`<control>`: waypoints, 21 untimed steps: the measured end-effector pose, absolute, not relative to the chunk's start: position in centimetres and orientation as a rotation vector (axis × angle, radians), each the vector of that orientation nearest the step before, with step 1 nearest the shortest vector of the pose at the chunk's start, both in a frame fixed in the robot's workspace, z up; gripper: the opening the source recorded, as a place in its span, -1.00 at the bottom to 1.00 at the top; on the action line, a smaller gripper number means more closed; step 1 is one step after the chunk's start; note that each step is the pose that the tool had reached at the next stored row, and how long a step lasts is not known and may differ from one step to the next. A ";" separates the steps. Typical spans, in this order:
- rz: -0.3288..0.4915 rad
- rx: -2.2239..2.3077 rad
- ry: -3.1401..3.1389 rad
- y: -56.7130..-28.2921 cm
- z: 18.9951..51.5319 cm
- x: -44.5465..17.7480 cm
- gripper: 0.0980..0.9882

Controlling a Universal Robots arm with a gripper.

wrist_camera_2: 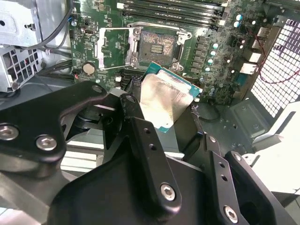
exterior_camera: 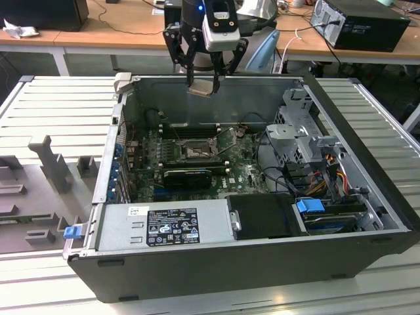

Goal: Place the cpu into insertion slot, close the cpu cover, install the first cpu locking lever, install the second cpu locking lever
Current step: 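Place the cpu into insertion slot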

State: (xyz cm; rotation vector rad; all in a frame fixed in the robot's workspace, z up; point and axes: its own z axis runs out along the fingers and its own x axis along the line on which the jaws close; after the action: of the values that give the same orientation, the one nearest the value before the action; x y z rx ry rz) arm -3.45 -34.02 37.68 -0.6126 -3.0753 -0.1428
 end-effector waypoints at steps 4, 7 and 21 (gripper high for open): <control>-0.143 -0.637 -3.071 -34.0 37.7 -3.4 -0.03; -0.143 -0.653 -3.068 -34.0 37.7 -3.4 -0.03; -0.143 -0.741 -3.051 -34.0 37.7 -3.4 -0.03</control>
State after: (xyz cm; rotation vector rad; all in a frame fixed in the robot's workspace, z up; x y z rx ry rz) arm -3.45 -34.02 37.68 -0.7405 -3.0509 -0.1431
